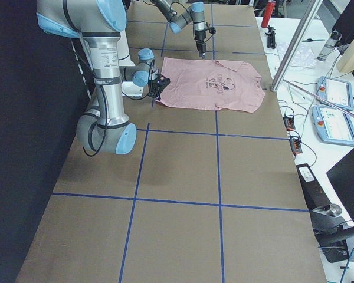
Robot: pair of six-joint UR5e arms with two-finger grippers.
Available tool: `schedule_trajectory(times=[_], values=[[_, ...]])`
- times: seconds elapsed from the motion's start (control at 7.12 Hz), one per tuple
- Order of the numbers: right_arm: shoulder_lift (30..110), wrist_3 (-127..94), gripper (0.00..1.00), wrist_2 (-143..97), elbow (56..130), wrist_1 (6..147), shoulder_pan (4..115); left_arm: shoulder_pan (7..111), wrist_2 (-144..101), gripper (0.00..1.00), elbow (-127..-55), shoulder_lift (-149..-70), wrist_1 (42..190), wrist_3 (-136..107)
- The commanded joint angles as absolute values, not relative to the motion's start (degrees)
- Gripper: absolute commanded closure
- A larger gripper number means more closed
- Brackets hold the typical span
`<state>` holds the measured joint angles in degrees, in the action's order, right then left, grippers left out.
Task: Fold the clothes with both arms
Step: 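Move both grippers to the hem corners nearest the robot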
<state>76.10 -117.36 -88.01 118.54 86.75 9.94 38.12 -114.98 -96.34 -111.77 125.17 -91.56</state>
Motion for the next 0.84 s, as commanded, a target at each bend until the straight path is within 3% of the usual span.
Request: schedule_trajectory(times=[0.0, 0.28, 0.7], values=[[76.03, -117.33, 1.0, -88.07, 118.83, 86.75, 10.02, 30.53, -114.79, 0.32, -108.58, -100.96, 121.48, -96.23], [75.94, -117.33, 1.0, -88.07, 118.74, 86.75, 10.02, 28.75, -114.52, 0.32, -114.75, -98.09, 111.68, -98.85], [75.85, -117.33, 1.0, -87.98, 118.92, 86.75, 9.93, 23.73, -110.66, 0.32, -114.61, -98.26, 107.75, -99.05]])
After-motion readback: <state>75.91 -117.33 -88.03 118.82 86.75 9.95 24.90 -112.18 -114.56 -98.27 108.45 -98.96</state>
